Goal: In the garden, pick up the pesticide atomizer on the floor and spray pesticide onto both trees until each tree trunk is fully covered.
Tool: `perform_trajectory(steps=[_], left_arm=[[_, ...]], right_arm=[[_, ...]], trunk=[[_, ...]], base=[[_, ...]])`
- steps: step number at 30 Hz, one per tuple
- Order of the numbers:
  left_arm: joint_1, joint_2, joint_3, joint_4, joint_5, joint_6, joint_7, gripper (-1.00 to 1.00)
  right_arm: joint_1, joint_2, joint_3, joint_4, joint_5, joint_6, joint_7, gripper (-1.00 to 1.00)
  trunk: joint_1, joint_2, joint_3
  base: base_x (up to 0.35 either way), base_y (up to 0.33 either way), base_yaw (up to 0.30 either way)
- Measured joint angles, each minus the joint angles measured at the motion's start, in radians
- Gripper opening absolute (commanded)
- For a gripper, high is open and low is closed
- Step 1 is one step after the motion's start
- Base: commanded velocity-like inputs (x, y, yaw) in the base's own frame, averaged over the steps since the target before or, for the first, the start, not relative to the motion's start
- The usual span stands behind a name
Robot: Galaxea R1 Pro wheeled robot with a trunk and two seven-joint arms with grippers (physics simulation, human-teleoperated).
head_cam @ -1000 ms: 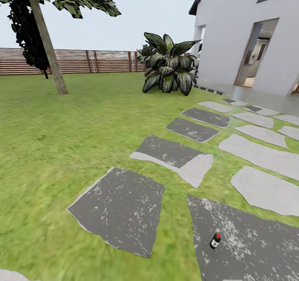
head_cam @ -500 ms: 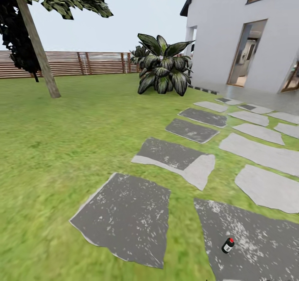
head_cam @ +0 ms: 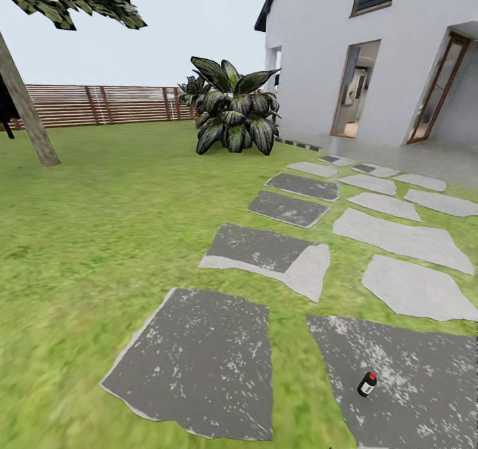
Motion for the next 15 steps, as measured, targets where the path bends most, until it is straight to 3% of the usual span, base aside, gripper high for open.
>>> perform_trajectory(steps=[15], left_arm=[[0.000, 0.000, 0.000, 0.000, 0.000, 0.001, 0.000, 1.00]], right_arm=[[0.000, 0.000, 0.000, 0.000, 0.000, 0.000, 0.000, 1.00]], trunk=[[0.000, 0.000, 0.000]], base=[[0.142, 0.302, -0.258]])
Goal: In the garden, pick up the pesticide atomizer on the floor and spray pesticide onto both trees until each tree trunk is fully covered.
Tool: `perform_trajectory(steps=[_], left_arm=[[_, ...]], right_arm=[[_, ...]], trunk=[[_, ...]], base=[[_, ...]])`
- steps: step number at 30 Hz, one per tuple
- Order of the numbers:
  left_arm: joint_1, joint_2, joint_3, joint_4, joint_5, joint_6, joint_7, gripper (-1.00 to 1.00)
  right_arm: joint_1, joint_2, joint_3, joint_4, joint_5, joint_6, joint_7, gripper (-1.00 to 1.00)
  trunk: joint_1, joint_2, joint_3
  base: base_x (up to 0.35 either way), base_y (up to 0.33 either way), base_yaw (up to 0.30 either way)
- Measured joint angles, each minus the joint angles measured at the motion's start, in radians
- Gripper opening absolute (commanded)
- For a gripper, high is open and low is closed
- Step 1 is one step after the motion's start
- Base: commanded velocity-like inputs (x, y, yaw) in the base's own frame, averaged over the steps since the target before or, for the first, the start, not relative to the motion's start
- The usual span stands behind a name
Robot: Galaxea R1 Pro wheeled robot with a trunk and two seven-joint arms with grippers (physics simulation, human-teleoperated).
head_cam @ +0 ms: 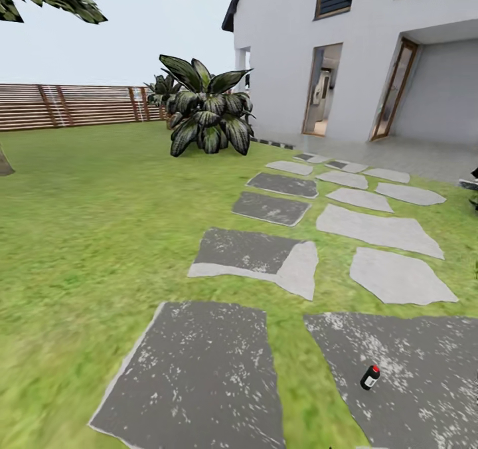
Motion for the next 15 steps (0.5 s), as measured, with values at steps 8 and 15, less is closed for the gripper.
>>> perform_trajectory(steps=[8, 15], left_arm=[[0.000, 0.000, 0.000, 0.000, 0.000, 0.000, 0.000, 1.00], [0.000, 0.000, -0.001, 0.000, 0.000, -0.001, 0.000, 1.00]], right_arm=[[0.000, 0.000, 0.000, 0.000, 0.000, 0.000, 0.000, 1.00], [0.000, 0.000, 0.000, 0.000, 0.000, 0.000, 0.000, 1.00]], trunk=[[0.000, 0.000, 0.000], [0.000, 0.000, 0.002]], base=[[0.224, 0.274, -0.044], [0.236, 0.250, -0.213]])
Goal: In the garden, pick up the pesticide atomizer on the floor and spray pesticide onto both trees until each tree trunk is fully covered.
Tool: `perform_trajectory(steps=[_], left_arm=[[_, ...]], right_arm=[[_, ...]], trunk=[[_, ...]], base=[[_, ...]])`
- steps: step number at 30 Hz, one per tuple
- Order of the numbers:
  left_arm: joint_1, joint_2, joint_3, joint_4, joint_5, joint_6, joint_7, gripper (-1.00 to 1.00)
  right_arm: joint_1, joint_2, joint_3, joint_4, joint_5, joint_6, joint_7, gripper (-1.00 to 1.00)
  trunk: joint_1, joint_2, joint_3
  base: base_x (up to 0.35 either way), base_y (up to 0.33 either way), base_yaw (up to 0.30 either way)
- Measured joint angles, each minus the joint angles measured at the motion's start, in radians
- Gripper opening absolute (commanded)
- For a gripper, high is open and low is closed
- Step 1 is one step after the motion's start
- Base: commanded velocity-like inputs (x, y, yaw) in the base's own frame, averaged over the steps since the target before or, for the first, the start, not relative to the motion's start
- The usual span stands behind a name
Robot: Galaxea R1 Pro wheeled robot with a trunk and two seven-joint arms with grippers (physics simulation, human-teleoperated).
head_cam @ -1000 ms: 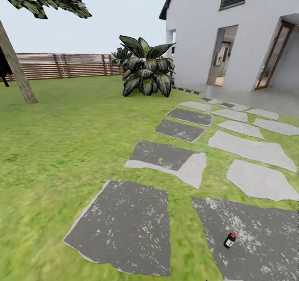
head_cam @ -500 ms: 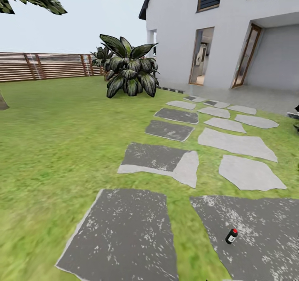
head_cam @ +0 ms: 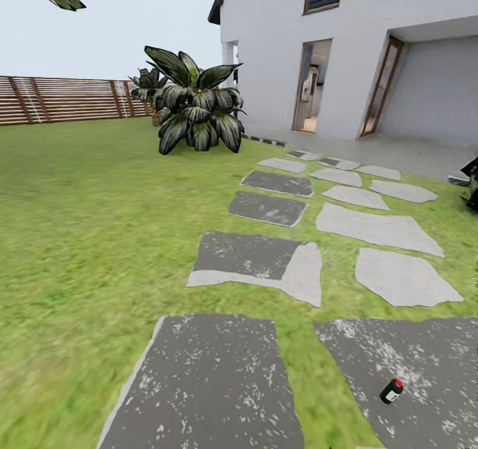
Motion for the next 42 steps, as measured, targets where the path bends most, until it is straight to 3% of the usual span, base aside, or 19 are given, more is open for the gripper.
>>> perform_trajectory(steps=[29, 42], left_arm=[[0.000, 0.000, 0.000, 0.000, 0.000, 0.000, 0.000, 1.00], [0.000, 0.000, 0.000, 0.000, 0.000, 0.000, 0.000, 1.00]], right_arm=[[0.000, 0.000, 0.000, 0.000, 0.000, 0.000, 0.000, 1.00], [0.000, 0.000, 0.000, 0.000, 0.000, 0.000, 0.001, 1.00]], trunk=[[0.000, 0.000, 0.012], [0.000, 0.000, 0.017]], base=[[0.236, 0.244, -0.256], [0.158, 0.133, -0.256]])
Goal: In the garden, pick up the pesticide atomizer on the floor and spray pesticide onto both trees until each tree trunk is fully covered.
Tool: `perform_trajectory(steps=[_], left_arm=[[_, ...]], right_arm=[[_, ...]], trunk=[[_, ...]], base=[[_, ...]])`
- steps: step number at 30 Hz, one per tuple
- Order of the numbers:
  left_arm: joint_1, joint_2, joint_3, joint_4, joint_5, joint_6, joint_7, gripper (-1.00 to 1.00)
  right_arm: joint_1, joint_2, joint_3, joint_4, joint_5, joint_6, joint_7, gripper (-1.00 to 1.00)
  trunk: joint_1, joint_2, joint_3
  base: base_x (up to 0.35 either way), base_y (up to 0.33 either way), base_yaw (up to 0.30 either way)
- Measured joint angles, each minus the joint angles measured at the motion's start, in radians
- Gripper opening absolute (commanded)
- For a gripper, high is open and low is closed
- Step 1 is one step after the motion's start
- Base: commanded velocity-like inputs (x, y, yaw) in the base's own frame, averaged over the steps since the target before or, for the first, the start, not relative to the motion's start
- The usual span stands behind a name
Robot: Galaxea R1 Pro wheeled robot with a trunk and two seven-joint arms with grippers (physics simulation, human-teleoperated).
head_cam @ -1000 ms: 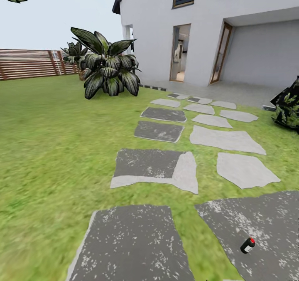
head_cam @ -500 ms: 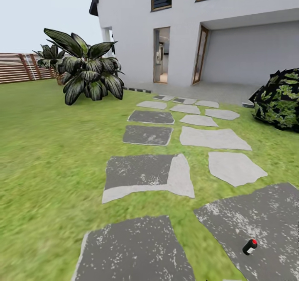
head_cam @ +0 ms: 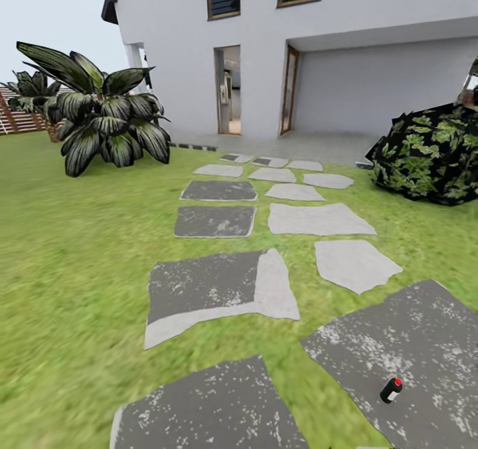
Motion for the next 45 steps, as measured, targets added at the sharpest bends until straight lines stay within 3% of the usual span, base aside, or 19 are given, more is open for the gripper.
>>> perform_trajectory(steps=[45], left_arm=[[0.000, 0.000, -0.001, 0.000, 0.000, 0.000, 0.000, 1.00]], right_arm=[[0.000, 0.000, 0.000, 0.000, 0.000, 0.000, 0.001, 1.00]], trunk=[[0.000, 0.000, 0.019]], base=[[0.033, 0.021, -0.256]])
